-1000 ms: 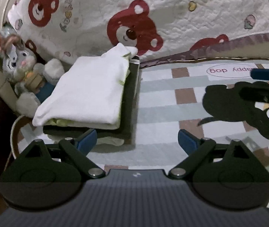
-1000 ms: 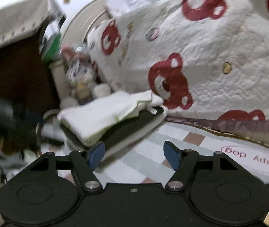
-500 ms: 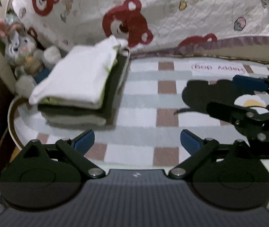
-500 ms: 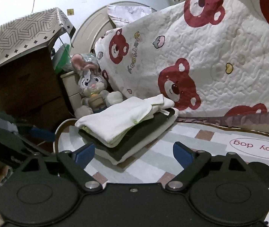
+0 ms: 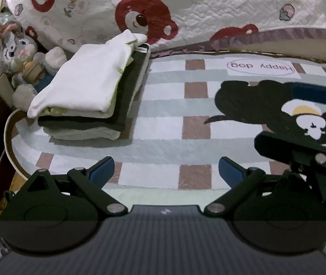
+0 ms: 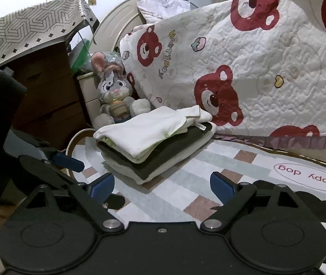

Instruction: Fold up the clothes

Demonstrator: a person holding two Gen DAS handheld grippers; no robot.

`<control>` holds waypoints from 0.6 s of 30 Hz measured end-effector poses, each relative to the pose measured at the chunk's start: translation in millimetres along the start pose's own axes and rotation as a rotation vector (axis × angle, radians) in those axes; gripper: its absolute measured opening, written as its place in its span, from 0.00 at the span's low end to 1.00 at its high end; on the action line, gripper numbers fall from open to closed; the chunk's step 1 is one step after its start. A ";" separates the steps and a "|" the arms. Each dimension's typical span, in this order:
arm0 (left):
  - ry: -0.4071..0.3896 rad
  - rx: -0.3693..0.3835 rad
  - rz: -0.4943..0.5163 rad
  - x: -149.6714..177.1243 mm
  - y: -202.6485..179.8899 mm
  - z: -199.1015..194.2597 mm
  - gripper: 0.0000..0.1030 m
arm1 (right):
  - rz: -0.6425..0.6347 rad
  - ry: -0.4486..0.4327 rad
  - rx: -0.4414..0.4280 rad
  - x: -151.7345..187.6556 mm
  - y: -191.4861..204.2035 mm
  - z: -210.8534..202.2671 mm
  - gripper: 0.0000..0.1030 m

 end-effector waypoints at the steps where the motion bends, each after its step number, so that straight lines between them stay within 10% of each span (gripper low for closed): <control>1: 0.000 -0.002 0.007 0.7 -2.3 -0.5 0.96 | 0.000 0.000 0.002 0.3 -0.4 -0.9 0.90; 18: 0.060 0.011 0.011 8.5 -2.2 6.9 0.96 | -0.027 0.024 0.025 4.3 4.0 0.0 0.91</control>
Point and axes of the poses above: each gripper's, at about its wrist camera, not at the fingertips, and z roughly the way its jaws point, y to its left, x to its underside, the point moved 10 cm from there along z, roughly the way its jaws point, and after that the axes turned 15 degrees about y, right-handed, at the moved point
